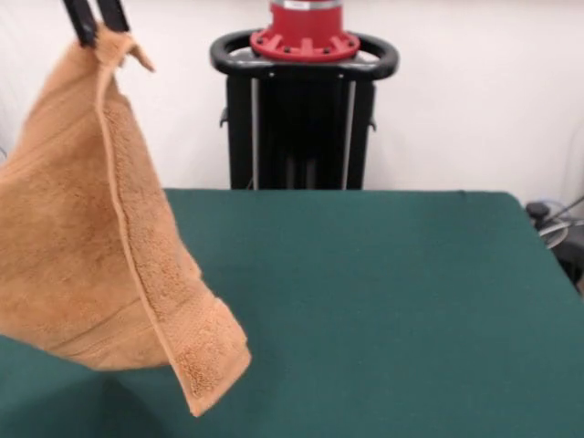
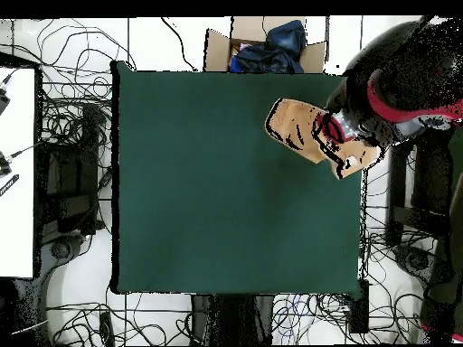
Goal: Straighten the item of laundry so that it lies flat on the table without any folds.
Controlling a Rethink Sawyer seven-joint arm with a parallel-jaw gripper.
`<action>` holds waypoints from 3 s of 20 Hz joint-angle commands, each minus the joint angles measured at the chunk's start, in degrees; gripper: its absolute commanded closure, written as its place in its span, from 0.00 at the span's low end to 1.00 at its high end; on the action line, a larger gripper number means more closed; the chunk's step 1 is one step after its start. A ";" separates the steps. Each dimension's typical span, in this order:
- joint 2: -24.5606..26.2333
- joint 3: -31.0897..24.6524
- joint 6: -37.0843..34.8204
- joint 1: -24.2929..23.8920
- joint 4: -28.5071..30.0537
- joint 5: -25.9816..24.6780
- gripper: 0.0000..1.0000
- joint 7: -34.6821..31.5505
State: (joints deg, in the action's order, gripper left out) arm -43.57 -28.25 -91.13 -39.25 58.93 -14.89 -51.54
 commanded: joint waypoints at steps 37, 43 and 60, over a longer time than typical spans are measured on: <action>1.22 -9.45 9.80 -2.12 -12.03 -1.33 1.00 18.76; -5.34 -8.06 31.66 -4.59 3.71 -1.23 1.00 14.21; -5.48 -0.52 63.06 -0.71 14.60 -12.99 1.00 -1.77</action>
State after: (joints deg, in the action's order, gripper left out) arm -47.40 -32.31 -32.69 -44.86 62.89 -22.48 -47.29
